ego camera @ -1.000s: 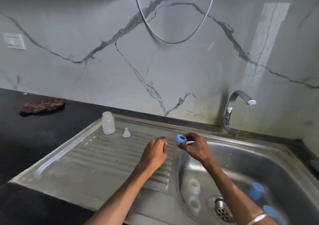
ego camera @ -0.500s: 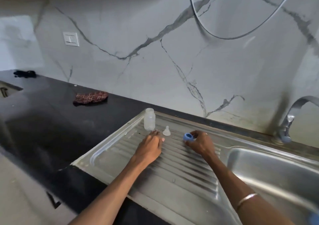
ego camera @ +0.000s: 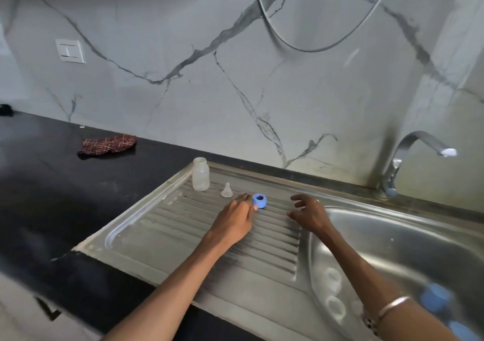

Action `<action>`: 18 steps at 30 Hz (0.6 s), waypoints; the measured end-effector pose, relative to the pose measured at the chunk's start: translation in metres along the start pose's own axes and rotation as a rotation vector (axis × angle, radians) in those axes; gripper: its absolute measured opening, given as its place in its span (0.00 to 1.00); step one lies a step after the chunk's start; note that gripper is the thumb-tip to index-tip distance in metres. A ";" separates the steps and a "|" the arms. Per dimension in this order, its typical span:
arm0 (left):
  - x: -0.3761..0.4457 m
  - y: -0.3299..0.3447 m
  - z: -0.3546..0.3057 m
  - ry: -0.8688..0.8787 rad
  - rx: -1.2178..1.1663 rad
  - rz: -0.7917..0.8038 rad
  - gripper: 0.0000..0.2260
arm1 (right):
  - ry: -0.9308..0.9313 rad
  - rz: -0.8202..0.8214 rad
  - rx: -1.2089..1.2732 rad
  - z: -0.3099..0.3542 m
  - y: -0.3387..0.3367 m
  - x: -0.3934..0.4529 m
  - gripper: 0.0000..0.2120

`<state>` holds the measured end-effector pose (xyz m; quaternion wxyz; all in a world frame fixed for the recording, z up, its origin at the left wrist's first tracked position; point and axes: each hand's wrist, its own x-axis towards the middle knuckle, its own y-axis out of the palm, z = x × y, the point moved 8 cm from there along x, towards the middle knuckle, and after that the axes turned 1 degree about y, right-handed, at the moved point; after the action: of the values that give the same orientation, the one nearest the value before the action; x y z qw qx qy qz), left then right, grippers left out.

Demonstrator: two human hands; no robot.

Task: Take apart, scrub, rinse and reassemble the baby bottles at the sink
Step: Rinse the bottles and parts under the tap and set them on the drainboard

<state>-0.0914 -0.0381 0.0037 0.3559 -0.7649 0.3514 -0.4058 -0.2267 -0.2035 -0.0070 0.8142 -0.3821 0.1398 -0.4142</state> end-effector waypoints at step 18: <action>0.029 0.185 -0.289 0.240 -0.162 0.345 0.21 | 0.404 -0.109 -0.256 -0.262 -0.183 -0.087 0.13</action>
<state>-0.3767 -0.2293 -0.0188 0.3133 -0.6657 0.5484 -0.3974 -0.5269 -0.3347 -0.0548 0.6911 -0.3988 0.3302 -0.5043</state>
